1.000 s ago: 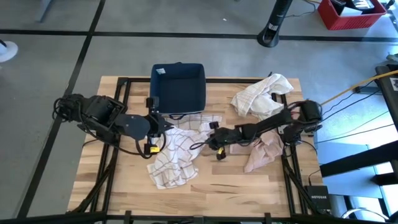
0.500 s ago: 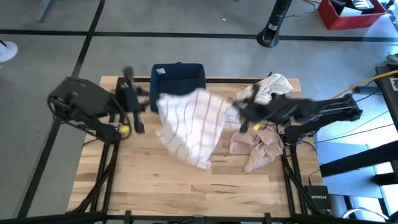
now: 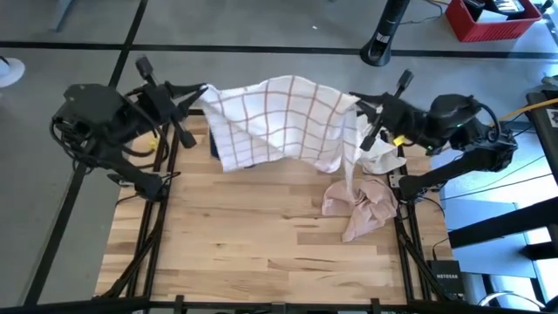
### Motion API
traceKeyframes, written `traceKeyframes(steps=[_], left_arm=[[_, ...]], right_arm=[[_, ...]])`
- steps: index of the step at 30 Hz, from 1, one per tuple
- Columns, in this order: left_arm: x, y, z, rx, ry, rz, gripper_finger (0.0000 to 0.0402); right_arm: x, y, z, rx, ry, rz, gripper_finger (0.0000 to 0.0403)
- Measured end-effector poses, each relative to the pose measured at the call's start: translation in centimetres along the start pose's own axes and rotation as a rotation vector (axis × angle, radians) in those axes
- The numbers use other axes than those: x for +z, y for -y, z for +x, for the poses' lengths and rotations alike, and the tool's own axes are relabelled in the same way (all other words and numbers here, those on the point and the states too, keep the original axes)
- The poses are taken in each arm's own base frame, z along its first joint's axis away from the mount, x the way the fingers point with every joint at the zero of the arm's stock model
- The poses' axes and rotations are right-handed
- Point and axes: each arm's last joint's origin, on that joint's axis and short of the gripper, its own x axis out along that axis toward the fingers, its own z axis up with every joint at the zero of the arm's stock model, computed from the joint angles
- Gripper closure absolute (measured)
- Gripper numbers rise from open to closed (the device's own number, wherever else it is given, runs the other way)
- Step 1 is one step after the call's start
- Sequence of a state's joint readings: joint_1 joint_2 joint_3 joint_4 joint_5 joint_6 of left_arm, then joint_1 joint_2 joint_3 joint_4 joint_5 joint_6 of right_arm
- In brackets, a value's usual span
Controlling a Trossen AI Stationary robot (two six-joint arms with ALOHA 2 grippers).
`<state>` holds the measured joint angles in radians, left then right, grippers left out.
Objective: Fold towel
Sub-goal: Fold the left white patterned towel
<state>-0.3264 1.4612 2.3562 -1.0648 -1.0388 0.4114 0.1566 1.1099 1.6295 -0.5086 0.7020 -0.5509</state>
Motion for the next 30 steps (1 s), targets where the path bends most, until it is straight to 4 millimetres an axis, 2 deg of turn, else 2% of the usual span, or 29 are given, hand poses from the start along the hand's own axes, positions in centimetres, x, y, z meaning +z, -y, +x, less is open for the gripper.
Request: traceKeyframes(steps=[8, 12, 15, 18, 21, 26, 30], left_arm=[[-1.5, 0.7, -0.3, -0.063, -0.089, -0.044, 0.0392], [-1.3, 1.6, -1.0, -0.24, -0.051, -0.122, 0.0392], [-1.2, 2.5, -1.8, -0.403, -0.042, -0.173, 0.0392], [-1.5, 3.9, -2.0, -0.458, -0.079, -0.181, 0.0392], [-2.0, 5.7, -1.5, -0.465, -0.128, -0.17, 0.0392], [-3.3, 9.9, 0.2, -0.456, -0.22, -0.063, 0.0392], [-5.1, 13.9, 1.9, -0.449, -0.293, 0.04, 0.0392]], right_arm=[[-0.7, -0.6, 0.4, -0.03, -0.093, -0.035, 0.0396], [-1.0, -1.8, 0.1, 0.11, -0.101, 0.025, 0.0399], [-2.0, -3.6, 0.2, 0.238, -0.182, 0.039, 0.0399], [-4.0, -6.1, 0.4, 0.367, -0.313, 0.046, 0.0399], [-6.9, -8.8, 1.1, 0.428, -0.456, 0.038, 0.04], [-12.9, -13.9, 2.1, 0.493, -0.602, 0.065, 0.0399], [-17.8, -17.4, 2.2, 0.529, -0.647, 0.113, 0.04]])
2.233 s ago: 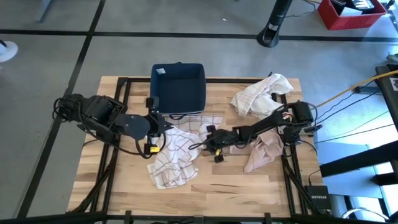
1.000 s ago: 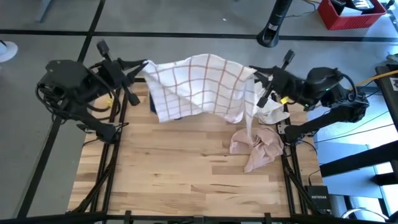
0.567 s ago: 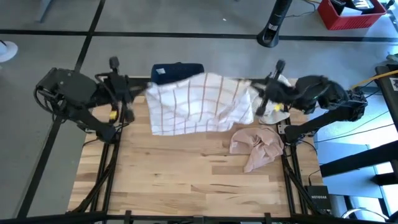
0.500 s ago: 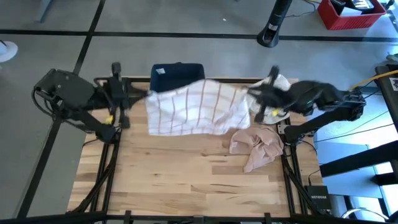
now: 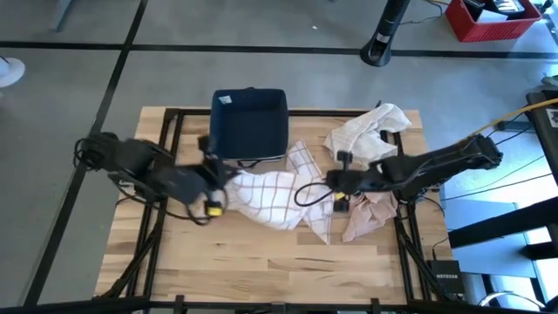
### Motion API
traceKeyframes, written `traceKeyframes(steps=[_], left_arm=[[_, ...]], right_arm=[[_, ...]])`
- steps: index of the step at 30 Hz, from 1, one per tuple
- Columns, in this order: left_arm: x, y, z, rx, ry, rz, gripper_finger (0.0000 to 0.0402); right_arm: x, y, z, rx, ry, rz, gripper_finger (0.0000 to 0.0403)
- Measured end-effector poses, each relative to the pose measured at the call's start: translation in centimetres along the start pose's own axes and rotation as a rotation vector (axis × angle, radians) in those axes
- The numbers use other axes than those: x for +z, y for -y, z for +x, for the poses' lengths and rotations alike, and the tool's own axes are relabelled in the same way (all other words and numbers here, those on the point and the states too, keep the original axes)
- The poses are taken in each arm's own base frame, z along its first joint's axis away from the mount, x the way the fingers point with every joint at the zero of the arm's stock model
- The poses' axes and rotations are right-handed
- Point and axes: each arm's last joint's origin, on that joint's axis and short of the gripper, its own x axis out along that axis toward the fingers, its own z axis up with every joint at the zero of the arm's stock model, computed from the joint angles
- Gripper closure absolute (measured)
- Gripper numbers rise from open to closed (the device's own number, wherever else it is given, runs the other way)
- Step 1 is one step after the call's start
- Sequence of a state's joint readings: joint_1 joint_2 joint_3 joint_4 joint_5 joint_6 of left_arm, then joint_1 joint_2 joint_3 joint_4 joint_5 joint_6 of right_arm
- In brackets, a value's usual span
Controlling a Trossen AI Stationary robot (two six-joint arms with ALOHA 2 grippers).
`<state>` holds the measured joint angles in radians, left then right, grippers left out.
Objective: Fold towel
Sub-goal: Fold the left white patterned towel
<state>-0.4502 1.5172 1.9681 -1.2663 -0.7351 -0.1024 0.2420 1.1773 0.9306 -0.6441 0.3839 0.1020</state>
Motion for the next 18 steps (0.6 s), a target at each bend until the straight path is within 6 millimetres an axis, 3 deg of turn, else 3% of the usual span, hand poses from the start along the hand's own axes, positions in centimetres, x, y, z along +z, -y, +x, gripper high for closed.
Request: traceKeyframes(steps=[4, 9, 12, 15, 18], left_arm=[[-1.0, 2.6, 3.0, 0.006, -0.027, 0.036, 0.0392], [-2.1, 4.9, 5.7, 0.001, -0.005, 0.062, 0.0392], [-2.6, 5.5, 6.8, 0.006, 0.002, 0.052, 0.0392], [-2.9, 5.7, 7.7, 0.016, 0.004, 0.024, 0.0392], [-3.2, 5.9, 8.4, 0.024, 0.006, 0.006, 0.0395]], right_arm=[[-3.0, -0.9, 2.7, 0.049, -0.018, 0.042, 0.0391], [-4.5, -1.2, 3.4, 0.09, -0.068, 0.094, 0.0371], [-3.7, -0.9, 2.4, 0.099, -0.124, 0.101, 0.0346], [-1.7, -0.3, 0.1, 0.124, -0.163, 0.105, 0.0312], [0.8, 0.2, -1.7, 0.137, -0.079, 0.127, 0.0282]])
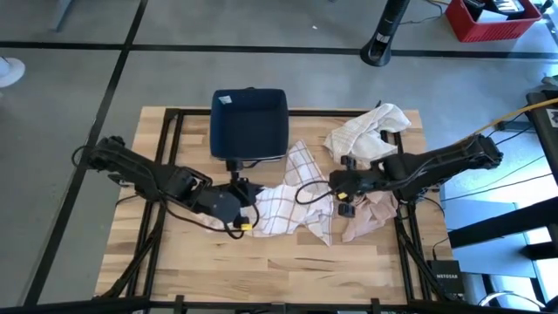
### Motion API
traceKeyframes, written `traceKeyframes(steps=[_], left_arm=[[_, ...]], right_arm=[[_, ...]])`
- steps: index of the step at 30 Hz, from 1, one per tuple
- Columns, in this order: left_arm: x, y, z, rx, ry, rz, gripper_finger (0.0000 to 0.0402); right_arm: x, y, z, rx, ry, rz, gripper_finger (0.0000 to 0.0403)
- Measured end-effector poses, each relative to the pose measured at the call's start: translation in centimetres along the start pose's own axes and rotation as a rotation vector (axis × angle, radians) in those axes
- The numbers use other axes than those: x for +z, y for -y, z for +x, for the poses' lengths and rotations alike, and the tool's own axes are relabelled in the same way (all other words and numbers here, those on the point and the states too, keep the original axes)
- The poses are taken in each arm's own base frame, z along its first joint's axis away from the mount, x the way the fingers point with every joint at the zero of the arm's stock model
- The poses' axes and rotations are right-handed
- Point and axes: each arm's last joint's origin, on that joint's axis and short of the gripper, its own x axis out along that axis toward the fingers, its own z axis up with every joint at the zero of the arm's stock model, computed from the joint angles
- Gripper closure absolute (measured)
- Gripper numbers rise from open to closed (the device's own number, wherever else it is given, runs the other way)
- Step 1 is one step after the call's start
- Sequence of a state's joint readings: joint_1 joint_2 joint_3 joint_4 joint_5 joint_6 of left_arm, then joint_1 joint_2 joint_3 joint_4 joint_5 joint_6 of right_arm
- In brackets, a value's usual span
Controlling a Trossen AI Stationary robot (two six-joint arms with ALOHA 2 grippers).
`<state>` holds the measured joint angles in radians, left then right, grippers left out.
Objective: Fold towel
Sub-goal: Fold the left white patterned towel
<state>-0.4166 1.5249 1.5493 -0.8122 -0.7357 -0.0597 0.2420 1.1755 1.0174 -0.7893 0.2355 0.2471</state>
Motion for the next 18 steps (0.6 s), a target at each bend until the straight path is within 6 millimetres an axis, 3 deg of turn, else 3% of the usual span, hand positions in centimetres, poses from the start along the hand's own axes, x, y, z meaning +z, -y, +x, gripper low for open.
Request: traceKeyframes(steps=[4, 7, 14, 18], left_arm=[[0.1, 0.5, 0.6, 0.003, 0.003, -0.016, 0.0394], [0.2, 1.3, 1.0, -0.006, 0.011, -0.015, 0.0389], [0.5, 1.9, 1.4, 0.022, 0.035, 0.019, 0.0395], [0.7, 1.9, 1.4, 0.018, 0.054, 0.006, 0.0394]], right_arm=[[3.6, -0.5, -1.1, 0.028, 0.337, -0.055, 0.0257], [5.4, -1.4, 0.0, 0.057, 0.539, -0.146, 0.025], [7.6, -3.2, 4.7, 0.066, 0.683, -0.304, 0.0249], [8.6, -3.9, 6.3, 0.063, 0.69, -0.339, 0.0249]])
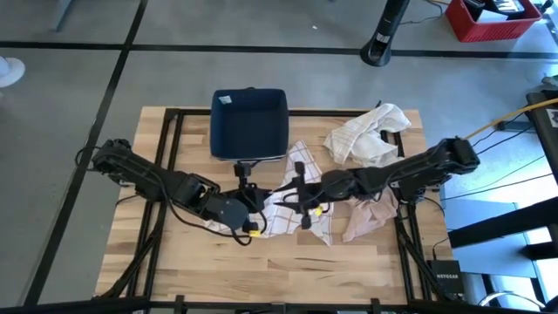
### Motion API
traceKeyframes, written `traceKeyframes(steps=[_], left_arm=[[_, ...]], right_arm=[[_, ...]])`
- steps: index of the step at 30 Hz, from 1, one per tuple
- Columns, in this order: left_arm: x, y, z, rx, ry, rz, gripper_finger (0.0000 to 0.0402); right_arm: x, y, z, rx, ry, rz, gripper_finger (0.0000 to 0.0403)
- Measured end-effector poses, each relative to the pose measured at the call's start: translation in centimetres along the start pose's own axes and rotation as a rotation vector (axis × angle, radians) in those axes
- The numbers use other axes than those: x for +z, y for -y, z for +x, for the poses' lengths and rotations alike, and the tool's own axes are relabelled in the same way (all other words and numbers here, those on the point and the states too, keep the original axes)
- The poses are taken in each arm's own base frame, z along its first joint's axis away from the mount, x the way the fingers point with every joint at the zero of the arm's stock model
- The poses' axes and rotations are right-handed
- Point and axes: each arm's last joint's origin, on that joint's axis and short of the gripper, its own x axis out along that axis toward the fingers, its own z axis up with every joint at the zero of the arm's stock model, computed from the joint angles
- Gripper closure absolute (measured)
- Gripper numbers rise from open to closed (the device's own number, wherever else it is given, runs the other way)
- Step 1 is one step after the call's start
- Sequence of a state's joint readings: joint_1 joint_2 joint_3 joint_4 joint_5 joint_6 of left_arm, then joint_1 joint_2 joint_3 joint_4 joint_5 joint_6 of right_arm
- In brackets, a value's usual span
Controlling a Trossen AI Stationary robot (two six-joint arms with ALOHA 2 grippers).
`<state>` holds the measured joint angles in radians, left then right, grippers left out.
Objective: Fold towel
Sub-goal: Fold the left white patterned towel
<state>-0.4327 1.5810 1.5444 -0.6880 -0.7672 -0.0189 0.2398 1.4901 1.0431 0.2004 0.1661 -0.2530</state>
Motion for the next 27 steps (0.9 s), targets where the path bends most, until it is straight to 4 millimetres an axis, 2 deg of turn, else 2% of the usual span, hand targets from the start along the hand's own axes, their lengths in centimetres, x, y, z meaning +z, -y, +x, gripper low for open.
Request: traceKeyframes(steps=[4, 7, 12, 15, 18, 27], left_arm=[[0.4, 0.2, -0.2, -0.025, 0.033, -0.017, 0.0387], [0.3, 0.4, -0.1, -0.054, 0.027, -0.01, 0.0386], [-0.3, 0.9, -0.3, -0.084, -0.015, 0.02, 0.0385], [-0.4, 0.9, -0.4, -0.086, -0.027, 0.028, 0.0385], [-0.2, 0.9, -0.3, -0.086, -0.008, 0.03, 0.0384], [-0.2, 1.3, 0.1, -0.102, -0.01, 0.022, 0.0384]], right_arm=[[-0.2, -0.3, 1.2, 0.069, -0.026, -0.013, 0.0249], [-0.2, -0.3, 1.6, 0.051, -0.053, -0.022, 0.0249], [-0.1, 0.2, 0.4, 0.015, -0.231, -0.044, 0.0249], [0.6, 0.5, -0.2, 0.018, -0.287, 0.018, 0.0248], [0.7, 0.4, -0.2, 0.027, -0.296, 0.053, 0.0248], [0.8, 0.4, -0.2, 0.053, -0.281, 0.003, 0.0249]])
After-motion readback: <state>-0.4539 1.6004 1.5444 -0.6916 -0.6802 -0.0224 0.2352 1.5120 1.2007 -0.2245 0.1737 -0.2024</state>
